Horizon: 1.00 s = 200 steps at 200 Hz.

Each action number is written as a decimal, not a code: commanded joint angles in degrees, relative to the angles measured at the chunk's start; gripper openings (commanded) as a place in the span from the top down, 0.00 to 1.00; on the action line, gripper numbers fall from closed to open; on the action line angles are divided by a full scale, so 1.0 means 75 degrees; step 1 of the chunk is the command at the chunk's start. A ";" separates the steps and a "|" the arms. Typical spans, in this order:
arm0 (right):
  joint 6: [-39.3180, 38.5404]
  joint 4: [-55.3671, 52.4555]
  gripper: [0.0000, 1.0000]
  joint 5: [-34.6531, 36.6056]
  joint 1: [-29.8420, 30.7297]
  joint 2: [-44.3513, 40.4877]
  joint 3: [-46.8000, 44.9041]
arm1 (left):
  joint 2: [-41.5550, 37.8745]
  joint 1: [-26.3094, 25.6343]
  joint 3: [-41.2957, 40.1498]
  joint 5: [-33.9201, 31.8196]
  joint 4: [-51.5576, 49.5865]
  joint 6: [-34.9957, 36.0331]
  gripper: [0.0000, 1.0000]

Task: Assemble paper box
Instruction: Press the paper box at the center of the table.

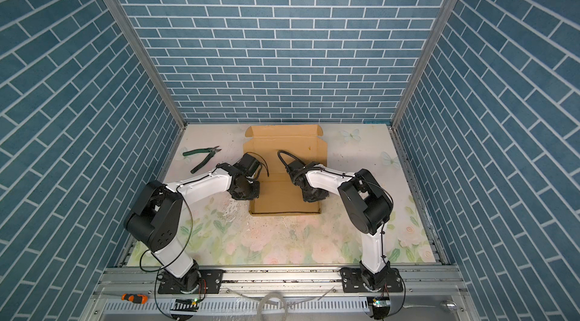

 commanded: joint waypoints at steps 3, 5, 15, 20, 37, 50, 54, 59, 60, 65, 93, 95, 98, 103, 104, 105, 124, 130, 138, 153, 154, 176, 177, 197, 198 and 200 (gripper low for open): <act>-0.0252 0.0197 0.68 -0.0756 -0.0263 -0.0572 -0.0097 | 0.0086 0.0033 0.0068 -0.0008 -0.0726 0.0236 0.86; -0.0254 0.0180 0.67 -0.0784 -0.0282 -0.0591 -0.0089 | 0.0083 0.0028 0.0070 -0.0008 -0.0726 0.0236 0.85; -0.0266 0.0140 0.64 -0.0878 -0.0378 -0.0701 -0.0059 | 0.0059 0.0025 0.0100 0.0003 -0.0750 0.0236 0.80; -0.0267 0.0119 0.63 -0.0904 -0.0429 -0.0754 -0.0047 | 0.0030 0.0027 0.0106 0.0001 -0.0766 0.0236 0.78; -0.0267 0.0080 0.60 -0.1072 -0.0584 -0.0921 -0.0035 | -0.0072 0.0038 0.0124 -0.0017 -0.0819 0.0279 0.70; -0.0281 0.0112 0.57 -0.1214 -0.0650 -0.1068 -0.0053 | -0.0150 0.0072 0.0164 -0.0042 -0.0909 0.0349 0.66; -0.0296 0.0139 0.56 -0.1297 -0.0662 -0.1121 -0.0048 | -0.0173 0.0091 0.0176 -0.0050 -0.0929 0.0370 0.65; -0.0301 0.0149 0.55 -0.1376 -0.0664 -0.1158 -0.0036 | -0.0217 0.0107 0.0177 -0.0054 -0.0937 0.0393 0.64; -0.0307 0.0156 0.55 -0.1389 -0.0670 -0.1167 -0.0036 | -0.0225 0.0114 0.0177 -0.0054 -0.0937 0.0397 0.63; -0.0322 0.0162 0.54 -0.1482 -0.0674 -0.1205 -0.0018 | -0.0265 0.0140 0.0183 -0.0055 -0.0941 0.0414 0.62; -0.0384 0.0209 0.51 -0.1868 -0.0675 -0.1187 0.0090 | -0.0382 0.0226 0.0188 0.0003 -0.0865 0.0470 0.59; -0.0390 0.0209 0.51 -0.1876 -0.0676 -0.1178 0.0093 | -0.0382 0.0226 0.0188 0.0018 -0.0860 0.0470 0.59; -0.0385 0.0218 0.51 -0.1881 -0.0678 -0.1176 0.0093 | -0.0365 0.0236 0.0188 0.0032 -0.0840 0.0479 0.59; -0.0390 0.0227 0.51 -0.1919 -0.0676 -0.1136 0.0111 | -0.0355 0.0234 0.0188 0.0066 -0.0821 0.0482 0.59; -0.0387 0.0224 0.51 -0.1925 -0.0681 -0.1126 0.0114 | -0.0353 0.0236 0.0188 0.0070 -0.0815 0.0482 0.59; -0.0385 0.0216 0.51 -0.1927 -0.0678 -0.1127 0.0116 | -0.0346 0.0237 0.0188 0.0072 -0.0817 0.0488 0.59; -0.0390 0.0256 0.50 -0.2003 -0.0676 -0.1132 0.0129 | -0.0316 0.0237 0.0200 0.0167 -0.0786 0.0497 0.59; -0.0384 0.0256 0.50 -0.1965 -0.0692 -0.1155 0.0129 | -0.0336 0.0236 0.0209 0.0165 -0.0776 0.0514 0.59; -0.0372 0.0246 0.50 -0.1892 -0.0690 -0.1175 0.0137 | -0.0364 0.0249 0.0222 0.0168 -0.0794 0.0537 0.59; -0.0366 0.0240 0.52 -0.1828 -0.0755 -0.1205 0.0175 | -0.0442 0.0318 0.0247 0.0209 -0.0749 0.0614 0.59; -0.0369 0.0242 0.52 -0.1826 -0.0762 -0.1202 0.0175 | -0.0443 0.0319 0.0253 0.0218 -0.0743 0.0613 0.59; -0.0458 0.0291 0.55 -0.1791 -0.0888 -0.1145 0.0256 | -0.0492 0.0547 0.0382 0.0315 -0.0606 0.0787 0.59; -0.0462 0.0291 0.55 -0.1790 -0.0893 -0.1131 0.0263 | -0.0486 0.0556 0.0391 0.0312 -0.0602 0.0793 0.59; -0.0558 0.0416 0.55 -0.1833 -0.1002 -0.0896 0.0325 | -0.0328 0.0709 0.0589 0.0297 -0.0461 0.1041 0.59; -0.0565 0.0424 0.55 -0.1841 -0.1003 -0.0883 0.0332 | -0.0316 0.0714 0.0599 0.0297 -0.0453 0.1055 0.59; -0.0570 0.0430 0.54 -0.1846 -0.1009 -0.0853 0.0335 | -0.0290 0.0726 0.0613 0.0297 -0.0438 0.1073 0.59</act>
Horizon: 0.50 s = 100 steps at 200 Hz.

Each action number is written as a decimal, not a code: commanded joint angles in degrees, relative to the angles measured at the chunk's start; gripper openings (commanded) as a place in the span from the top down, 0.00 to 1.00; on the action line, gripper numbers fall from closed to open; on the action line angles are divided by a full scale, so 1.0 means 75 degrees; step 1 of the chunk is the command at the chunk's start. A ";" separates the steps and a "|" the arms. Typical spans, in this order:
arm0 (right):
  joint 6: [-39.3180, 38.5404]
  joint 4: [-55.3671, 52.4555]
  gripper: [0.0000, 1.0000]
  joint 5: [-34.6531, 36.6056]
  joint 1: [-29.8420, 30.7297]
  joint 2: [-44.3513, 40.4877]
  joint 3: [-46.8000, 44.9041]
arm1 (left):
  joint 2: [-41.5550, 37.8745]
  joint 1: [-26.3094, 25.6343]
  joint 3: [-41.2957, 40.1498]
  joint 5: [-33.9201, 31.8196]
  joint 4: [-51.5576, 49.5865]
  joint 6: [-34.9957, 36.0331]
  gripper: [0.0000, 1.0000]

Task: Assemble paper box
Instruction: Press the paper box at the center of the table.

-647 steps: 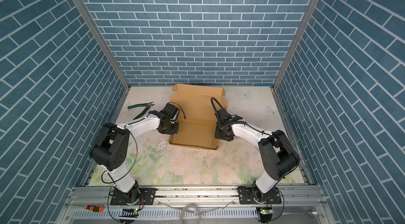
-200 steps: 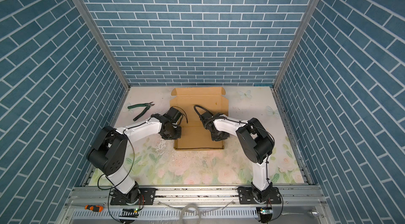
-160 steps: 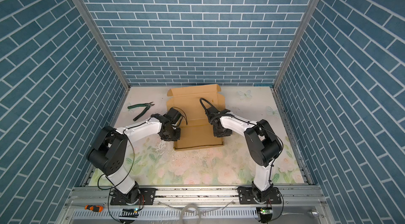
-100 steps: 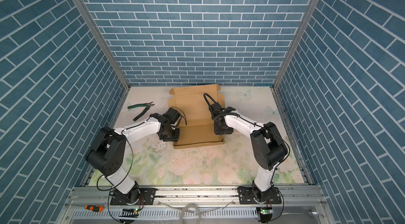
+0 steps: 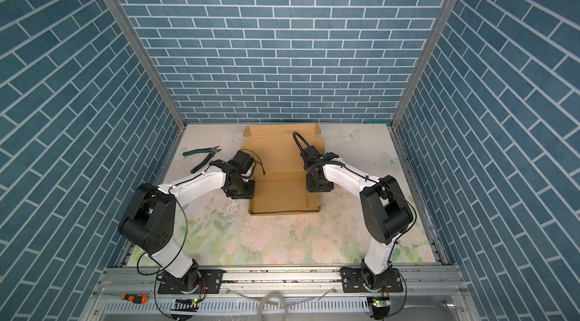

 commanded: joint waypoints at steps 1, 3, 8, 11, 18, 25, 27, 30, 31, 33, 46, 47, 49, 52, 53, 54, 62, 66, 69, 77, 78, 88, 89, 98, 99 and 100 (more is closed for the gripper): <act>-0.0212 0.0084 0.54 0.0006 -0.0129 0.0211 0.0320 | 0.0003 0.0192 0.0358 0.0029 0.0174 0.0403 0.59; -0.0217 0.0089 0.54 0.0001 -0.0132 0.0232 0.0325 | 0.0035 0.0202 0.0375 0.0029 0.0189 0.0425 0.59; -0.0240 0.0118 0.54 0.0011 -0.0132 0.0290 0.0334 | 0.0111 0.0230 0.0430 0.0023 0.0206 0.0471 0.59; -0.0252 0.0146 0.55 0.0005 -0.0132 0.0319 0.0325 | 0.0158 0.0239 0.0457 0.0028 0.0230 0.0497 0.59; -0.0274 0.0209 0.55 0.0002 -0.0126 0.0378 0.0275 | 0.0275 0.0246 0.0516 0.0017 0.0262 0.0569 0.60; -0.0288 0.0267 0.57 0.0036 -0.0125 0.0449 0.0233 | 0.0386 0.0252 0.0553 -0.0022 0.0285 0.0606 0.61; -0.0297 0.0276 0.57 0.0058 -0.0130 0.0467 0.0215 | 0.0420 0.0252 0.0561 -0.0028 0.0296 0.0613 0.61; -0.0309 0.0281 0.59 0.0098 -0.0122 0.0501 0.0208 | 0.0454 0.0251 0.0567 -0.0030 0.0306 0.0612 0.62; -0.0317 0.0280 0.59 0.0107 -0.0121 0.0513 0.0201 | 0.0462 0.0246 0.0567 -0.0036 0.0314 0.0617 0.62; -0.0328 0.0279 0.60 0.0129 -0.0121 0.0536 0.0195 | 0.0492 0.0251 0.0568 -0.0040 0.0320 0.0628 0.63; -0.0365 0.0296 0.67 0.0272 -0.0109 0.0637 0.0092 | 0.0626 0.0252 0.0562 -0.0060 0.0362 0.0630 0.65; -0.0368 0.0299 0.68 0.0282 -0.0109 0.0645 0.0084 | 0.0630 0.0252 0.0559 -0.0062 0.0372 0.0632 0.65; -0.0370 0.0307 0.69 0.0311 -0.0109 0.0666 0.0063 | 0.0642 0.0252 0.0557 -0.0056 0.0370 0.0634 0.65; -0.0365 0.0302 0.72 0.0356 -0.0106 0.0671 0.0028 | 0.0652 0.0247 0.0540 -0.0054 0.0391 0.0633 0.66; -0.0374 0.0302 0.73 0.0371 -0.0102 0.0674 0.0023 | 0.0655 0.0249 0.0536 -0.0053 0.0392 0.0634 0.66; -0.0378 0.0296 0.74 0.0385 -0.0099 0.0675 0.0014 | 0.0657 0.0251 0.0534 -0.0053 0.0404 0.0635 0.66; -0.0391 0.0283 0.81 0.0537 -0.0081 0.0701 -0.0070 | 0.0661 0.0244 0.0492 -0.0068 0.0453 0.0617 0.70; -0.0394 0.0273 0.84 0.0611 -0.0079 0.0703 -0.0092 | 0.0656 0.0246 0.0477 -0.0057 0.0468 0.0622 0.71; -0.0400 0.0273 0.87 0.0644 -0.0080 0.0709 -0.0109 | 0.0658 0.0252 0.0466 -0.0045 0.0493 0.0620 0.73; -0.0418 0.0256 0.92 0.0743 -0.0065 0.0743 -0.0152 | 0.0636 0.0252 0.0433 -0.0031 0.0537 0.0622 0.76; -0.0424 0.0255 0.92 0.0758 -0.0064 0.0751 -0.0155 | 0.0636 0.0252 0.0430 -0.0030 0.0547 0.0623 0.76; -0.0450 0.0232 0.96 0.0851 -0.0030 0.0803 -0.0158 | 0.0623 0.0250 0.0399 0.0022 0.0596 0.0618 0.78; -0.0452 0.0232 0.97 0.0865 -0.0029 0.0810 -0.0158 | 0.0617 0.0251 0.0395 0.0025 0.0606 0.0615 0.78; -0.0465 0.0211 1.00 0.0973 0.0016 0.0880 -0.0132 | 0.0623 0.0249 0.0393 0.0060 0.0640 0.0622 0.80; -0.0465 0.0210 1.00 0.0990 0.0018 0.0883 -0.0133 | 0.0623 0.0251 0.0393 0.0062 0.0639 0.0622 0.80; -0.0465 0.0203 1.00 0.1011 0.0025 0.0897 -0.0128 | 0.0623 0.0251 0.0392 0.0063 0.0639 0.0617 0.80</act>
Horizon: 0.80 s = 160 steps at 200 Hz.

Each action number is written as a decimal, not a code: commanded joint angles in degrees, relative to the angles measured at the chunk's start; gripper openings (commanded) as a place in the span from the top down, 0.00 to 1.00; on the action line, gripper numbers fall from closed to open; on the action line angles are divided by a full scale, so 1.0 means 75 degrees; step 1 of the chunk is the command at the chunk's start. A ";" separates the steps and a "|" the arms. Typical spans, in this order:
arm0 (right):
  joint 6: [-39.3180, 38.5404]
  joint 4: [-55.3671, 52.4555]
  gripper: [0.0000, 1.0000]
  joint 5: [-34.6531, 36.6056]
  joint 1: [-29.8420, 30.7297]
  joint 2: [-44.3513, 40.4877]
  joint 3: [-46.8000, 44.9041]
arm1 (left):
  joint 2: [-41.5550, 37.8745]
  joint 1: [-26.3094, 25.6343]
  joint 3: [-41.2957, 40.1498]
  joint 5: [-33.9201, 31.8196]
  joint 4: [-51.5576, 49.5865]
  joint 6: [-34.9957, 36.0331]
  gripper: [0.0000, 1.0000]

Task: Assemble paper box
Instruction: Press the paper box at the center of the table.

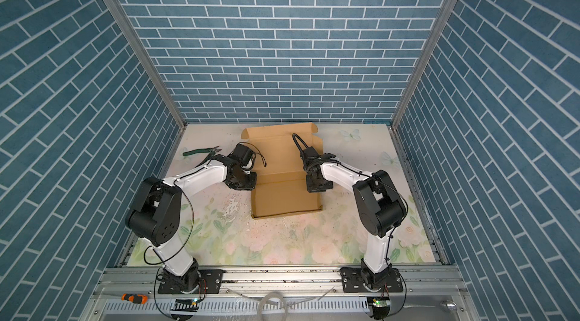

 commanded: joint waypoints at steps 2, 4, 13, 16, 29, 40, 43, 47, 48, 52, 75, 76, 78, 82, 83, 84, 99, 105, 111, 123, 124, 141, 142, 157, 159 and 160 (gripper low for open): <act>-0.0001 -0.0207 1.00 0.0737 0.0056 0.0319 -0.0139 | 0.0052 0.0031 -0.0106 -0.0053 0.0021 0.0083 0.80; -0.0001 -0.0219 1.00 0.0771 0.0063 0.0343 -0.0129 | 0.0055 0.0032 -0.0106 -0.0053 0.0021 0.0079 0.81; -0.0007 -0.0257 1.00 0.0906 0.0123 0.0437 -0.0094 | 0.0064 0.0025 -0.0112 -0.0050 0.0036 0.0067 0.82; -0.0002 -0.0267 1.00 0.0962 0.0138 0.0470 -0.0091 | 0.0064 0.0021 -0.0117 -0.0026 0.0039 0.0068 0.82; -0.0002 -0.0319 1.00 0.1166 0.0214 0.0572 -0.0048 | 0.0042 0.0025 -0.0128 0.0024 0.0059 0.0049 0.84; -0.0012 -0.0506 1.00 0.1516 0.0315 0.0693 0.0052 | 0.0017 0.0025 -0.0118 0.0050 0.0065 0.0036 0.86; -0.0025 -0.0581 1.00 0.1647 0.0341 0.0735 0.0090 | 0.0001 0.0022 -0.0127 0.0052 0.0076 0.0038 0.86; -0.0045 -0.0666 1.00 0.1806 0.0386 0.0783 0.0164 | -0.0018 0.0018 -0.0130 0.0053 0.0069 0.0028 0.87; -0.0047 -0.0679 1.00 0.1841 0.0404 0.0803 0.0171 | -0.0024 0.0021 -0.0130 0.0053 0.0068 0.0030 0.87; -0.0071 -0.0755 1.00 0.1986 0.0446 0.0852 0.0224 | -0.0039 0.0024 -0.0130 0.0047 0.0079 0.0019 0.87; -0.0091 -0.1086 1.00 0.2545 0.0685 0.1252 0.0441 | -0.0068 0.0022 -0.0107 0.0075 0.0106 -0.0005 0.89; -0.0087 -0.1100 1.00 0.2551 0.0688 0.1266 0.0451 | -0.0067 0.0018 -0.0107 0.0076 0.0111 -0.0010 0.89; -0.0079 -0.1111 1.00 0.2560 0.0713 0.1291 0.0464 | -0.0060 0.0023 -0.0101 0.0085 0.0111 -0.0020 0.89; -0.0069 -0.1127 1.00 0.2572 0.0740 0.1336 0.0480 | -0.0054 0.0019 -0.0089 0.0097 0.0104 -0.0027 0.89; -0.0065 -0.1132 1.00 0.2575 0.0750 0.1343 0.0476 | -0.0054 0.0022 -0.0086 0.0092 0.0104 -0.0027 0.89; -0.0057 -0.1135 1.00 0.2589 0.0756 0.1353 0.0474 | -0.0054 0.0024 -0.0084 0.0102 0.0109 -0.0027 0.89; 0.0011 -0.1227 1.00 0.2743 0.0852 0.1420 0.0556 | -0.0057 0.0022 -0.0060 0.0142 0.0103 -0.0061 0.90; 0.0036 -0.1301 1.00 0.2833 0.0866 0.1432 0.0610 | -0.0054 0.0025 -0.0049 0.0158 0.0104 -0.0074 0.90; 0.0034 -0.1361 1.00 0.2907 0.0877 0.1441 0.0662 | -0.0064 0.0021 -0.0042 0.0173 0.0115 -0.0089 0.90; 0.0001 -0.1484 1.00 0.3028 0.0890 0.1476 0.0809 | -0.0081 0.0016 -0.0030 0.0215 0.0115 -0.0115 0.91; -0.0006 -0.1498 1.00 0.3032 0.0890 0.1478 0.0816 | -0.0079 0.0021 -0.0027 0.0216 0.0121 -0.0112 0.91; -0.0112 -0.1761 1.00 0.3303 0.1001 0.1586 0.1057 | -0.0112 0.0020 0.0008 0.0258 0.0119 -0.0133 0.92; -0.0115 -0.1777 1.00 0.3316 0.1004 0.1591 0.1075 | -0.0118 0.0022 0.0003 0.0261 0.0117 -0.0133 0.92; -0.0136 -0.2043 1.00 0.3535 0.1104 0.1732 0.1278 | -0.0158 0.0015 0.0011 0.0264 0.0127 -0.0156 0.92; -0.0132 -0.2052 1.00 0.3554 0.1116 0.1751 0.1292 | -0.0159 0.0008 0.0011 0.0264 0.0127 -0.0156 0.92; -0.0131 -0.2064 1.00 0.3559 0.1120 0.1762 0.1298 | -0.0159 0.0005 0.0011 0.0270 0.0133 -0.0156 0.92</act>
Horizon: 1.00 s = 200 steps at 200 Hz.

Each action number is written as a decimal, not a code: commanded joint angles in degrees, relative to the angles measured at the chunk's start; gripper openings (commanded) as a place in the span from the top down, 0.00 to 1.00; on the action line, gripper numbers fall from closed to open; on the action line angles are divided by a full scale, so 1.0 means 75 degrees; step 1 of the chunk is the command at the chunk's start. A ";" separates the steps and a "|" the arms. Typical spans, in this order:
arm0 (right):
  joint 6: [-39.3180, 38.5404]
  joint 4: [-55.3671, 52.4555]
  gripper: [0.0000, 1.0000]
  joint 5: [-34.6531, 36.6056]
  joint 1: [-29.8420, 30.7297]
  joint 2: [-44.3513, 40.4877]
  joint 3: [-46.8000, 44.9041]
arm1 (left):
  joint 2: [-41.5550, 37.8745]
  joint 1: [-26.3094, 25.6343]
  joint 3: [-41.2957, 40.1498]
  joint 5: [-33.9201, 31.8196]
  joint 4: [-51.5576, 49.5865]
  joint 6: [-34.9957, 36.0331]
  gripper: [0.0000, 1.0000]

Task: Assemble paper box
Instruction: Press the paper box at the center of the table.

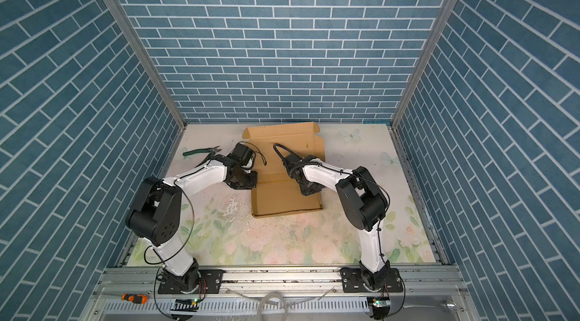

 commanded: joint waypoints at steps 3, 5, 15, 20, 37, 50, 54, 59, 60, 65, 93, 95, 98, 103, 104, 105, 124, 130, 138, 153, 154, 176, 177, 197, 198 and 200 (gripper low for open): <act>-0.0071 -0.0818 1.00 0.1013 0.0067 0.0578 0.0147 | -0.0169 0.0011 0.0024 0.0033 -0.0069 0.0122 0.92; -0.0070 -0.0824 1.00 0.1009 0.0080 0.0595 0.0154 | -0.0162 0.0013 0.0025 0.0028 -0.0065 0.0121 0.92; -0.0029 -0.0785 1.00 0.0958 0.0106 0.0708 0.0144 | -0.0159 0.0009 0.0003 0.0033 -0.0048 0.0101 0.93; -0.0009 -0.0772 1.00 0.0908 0.0121 0.0774 0.0142 | -0.0153 0.0004 -0.0008 0.0042 -0.0028 0.0097 0.93; 0.0059 -0.0687 1.00 0.0656 0.0194 0.0811 0.0105 | -0.0159 0.0010 -0.0032 0.0074 -0.0018 0.0074 0.93; -0.0038 -0.0250 1.00 -0.0021 0.0139 0.0599 -0.0109 | -0.0182 0.0006 -0.0056 0.0048 -0.0009 0.0080 0.93; -0.0055 -0.0114 1.00 -0.0230 0.0121 0.0517 -0.0177 | -0.0183 0.0007 -0.0068 0.0026 -0.0023 0.0080 0.93; -0.0057 -0.0011 1.00 -0.0455 0.0070 0.0429 -0.0243 | -0.0192 0.0012 -0.0070 -0.0023 -0.0034 0.0100 0.93; -0.0057 0.0013 1.00 -0.0509 0.0059 0.0404 -0.0249 | -0.0187 0.0012 -0.0069 -0.0030 -0.0035 0.0099 0.93; -0.0054 0.0076 0.97 -0.0726 0.0014 0.0313 -0.0294 | -0.0191 0.0003 -0.0080 -0.0067 -0.0069 0.0108 0.93; -0.0068 0.0271 0.80 -0.1516 -0.0270 -0.0287 -0.0539 | -0.0241 0.0024 -0.0115 -0.0259 -0.0190 0.0109 0.93; -0.0069 0.0271 0.79 -0.1563 -0.0283 -0.0327 -0.0551 | -0.0241 0.0025 -0.0115 -0.0274 -0.0198 0.0115 0.93; -0.0069 0.0277 0.77 -0.1623 -0.0309 -0.0405 -0.0580 | -0.0254 0.0019 -0.0115 -0.0289 -0.0203 0.0102 0.94; -0.0070 0.0281 0.75 -0.1713 -0.0353 -0.0515 -0.0616 | -0.0259 0.0016 -0.0115 -0.0325 -0.0232 0.0093 0.94; -0.0070 0.0276 0.75 -0.1729 -0.0363 -0.0543 -0.0623 | -0.0262 0.0021 -0.0121 -0.0327 -0.0234 0.0095 0.94; -0.0069 0.0274 0.74 -0.1744 -0.0368 -0.0563 -0.0632 | -0.0263 0.0023 -0.0124 -0.0334 -0.0235 0.0096 0.94; -0.0122 0.0149 0.69 -0.1942 -0.0498 -0.0950 -0.0745 | -0.0291 0.0024 -0.0139 -0.0420 -0.0270 0.0063 0.94; -0.0133 0.0098 0.68 -0.1976 -0.0523 -0.1046 -0.0770 | -0.0308 0.0025 -0.0139 -0.0436 -0.0289 0.0059 0.94; -0.0161 0.0015 0.67 -0.2013 -0.0531 -0.1167 -0.0803 | -0.0311 0.0025 -0.0139 -0.0458 -0.0288 0.0050 0.94; -0.0179 -0.0126 0.63 -0.2136 -0.0549 -0.1325 -0.0849 | -0.0346 0.0019 -0.0139 -0.0467 -0.0292 0.0033 0.94; -0.0177 -0.0133 0.63 -0.2146 -0.0549 -0.1334 -0.0857 | -0.0346 0.0022 -0.0139 -0.0463 -0.0281 0.0036 0.94; -0.0065 -0.0192 0.61 -0.2276 -0.0525 -0.1448 -0.1009 | -0.0369 0.0025 -0.0152 -0.0459 -0.0265 0.0015 0.94; -0.0055 -0.0195 0.61 -0.2281 -0.0525 -0.1455 -0.1013 | -0.0370 0.0025 -0.0157 -0.0459 -0.0262 0.0015 0.94; 0.0154 -0.0142 0.60 -0.2314 -0.0429 -0.1483 -0.1154 | -0.0387 0.0025 -0.0174 -0.0453 -0.0249 -0.0008 0.94; 0.0171 -0.0141 0.60 -0.2311 -0.0419 -0.1484 -0.1161 | -0.0384 0.0019 -0.0174 -0.0456 -0.0248 -0.0008 0.94; 0.0181 -0.0137 0.60 -0.2324 -0.0411 -0.1479 -0.1167 | -0.0385 0.0024 -0.0174 -0.0449 -0.0247 -0.0011 0.94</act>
